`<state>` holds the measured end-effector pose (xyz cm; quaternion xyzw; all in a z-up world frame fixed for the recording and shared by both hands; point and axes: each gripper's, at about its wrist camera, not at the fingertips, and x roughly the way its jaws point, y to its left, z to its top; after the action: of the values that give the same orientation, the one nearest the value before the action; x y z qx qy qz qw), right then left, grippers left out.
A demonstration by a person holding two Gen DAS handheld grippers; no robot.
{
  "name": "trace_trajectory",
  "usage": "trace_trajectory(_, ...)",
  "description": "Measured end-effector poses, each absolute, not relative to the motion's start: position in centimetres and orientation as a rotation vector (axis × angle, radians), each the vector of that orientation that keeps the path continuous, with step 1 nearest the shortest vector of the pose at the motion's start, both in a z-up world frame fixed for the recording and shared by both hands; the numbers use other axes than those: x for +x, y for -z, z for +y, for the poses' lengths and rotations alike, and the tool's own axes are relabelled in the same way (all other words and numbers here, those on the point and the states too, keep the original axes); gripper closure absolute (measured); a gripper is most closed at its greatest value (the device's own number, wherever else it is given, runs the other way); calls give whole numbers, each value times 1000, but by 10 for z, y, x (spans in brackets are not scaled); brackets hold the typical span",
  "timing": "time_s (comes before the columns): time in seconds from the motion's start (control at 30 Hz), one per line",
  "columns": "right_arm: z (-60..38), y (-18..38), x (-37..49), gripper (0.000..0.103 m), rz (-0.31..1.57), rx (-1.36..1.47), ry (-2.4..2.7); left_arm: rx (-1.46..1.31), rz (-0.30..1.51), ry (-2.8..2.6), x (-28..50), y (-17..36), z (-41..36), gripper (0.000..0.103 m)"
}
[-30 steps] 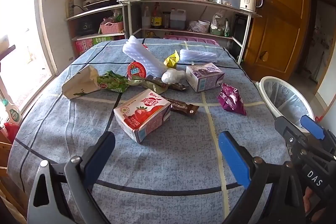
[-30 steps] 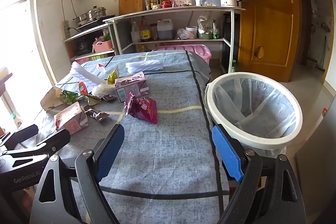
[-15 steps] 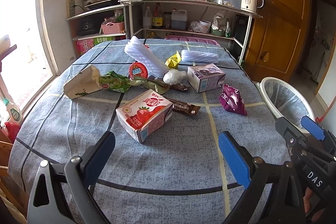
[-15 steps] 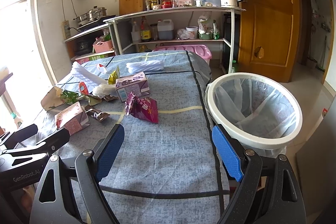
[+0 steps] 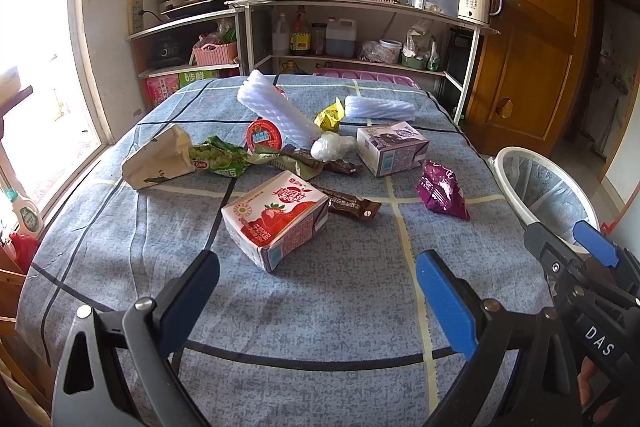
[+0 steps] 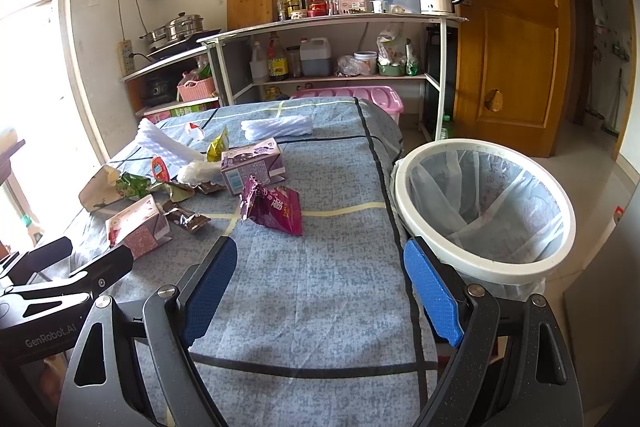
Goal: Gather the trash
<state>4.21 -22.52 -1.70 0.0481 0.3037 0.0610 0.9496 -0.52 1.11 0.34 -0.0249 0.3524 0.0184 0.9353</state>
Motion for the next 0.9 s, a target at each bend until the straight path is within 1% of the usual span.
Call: trace_trajectory(0.9,-225,12,39,17,612,97,-124,-48,718,-40,-6,-4,11,3)
